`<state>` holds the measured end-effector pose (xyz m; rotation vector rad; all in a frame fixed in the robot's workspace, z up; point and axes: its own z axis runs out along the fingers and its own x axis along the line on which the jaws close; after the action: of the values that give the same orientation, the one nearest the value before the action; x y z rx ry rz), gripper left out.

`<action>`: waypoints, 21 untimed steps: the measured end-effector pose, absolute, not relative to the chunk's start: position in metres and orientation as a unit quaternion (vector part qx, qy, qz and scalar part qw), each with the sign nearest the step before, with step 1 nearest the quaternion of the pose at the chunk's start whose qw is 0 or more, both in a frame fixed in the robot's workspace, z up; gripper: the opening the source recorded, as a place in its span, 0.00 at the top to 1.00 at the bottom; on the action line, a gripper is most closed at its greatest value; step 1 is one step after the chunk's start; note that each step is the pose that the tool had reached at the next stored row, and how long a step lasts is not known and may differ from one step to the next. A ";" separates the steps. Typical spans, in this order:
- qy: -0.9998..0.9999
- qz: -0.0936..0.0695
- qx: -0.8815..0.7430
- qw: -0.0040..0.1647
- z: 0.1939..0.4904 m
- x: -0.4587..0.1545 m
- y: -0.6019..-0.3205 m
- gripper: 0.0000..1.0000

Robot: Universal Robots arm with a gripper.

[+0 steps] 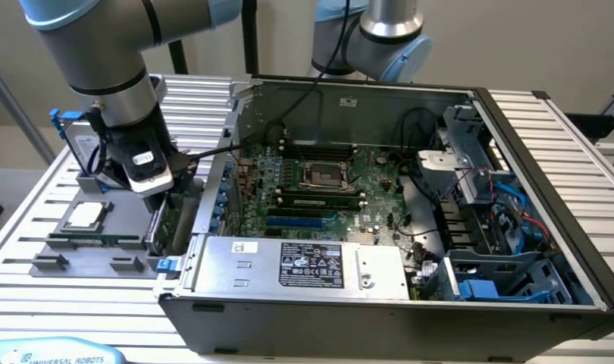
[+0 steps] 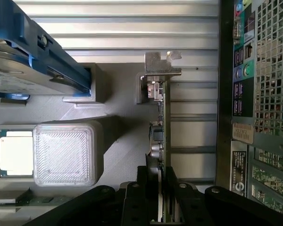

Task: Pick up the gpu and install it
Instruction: 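Pick up the gpu and move the gpu toward the slot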

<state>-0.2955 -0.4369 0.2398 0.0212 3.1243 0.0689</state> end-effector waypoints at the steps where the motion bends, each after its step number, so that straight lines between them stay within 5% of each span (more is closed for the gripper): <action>1: 1.000 0.022 0.007 0.008 0.241 -0.296 -0.437 0.73; 21: 1.000 0.022 0.007 0.008 0.316 -0.295 -0.437 0.73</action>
<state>-0.2951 -0.4370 0.3164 0.0210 3.1245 0.0688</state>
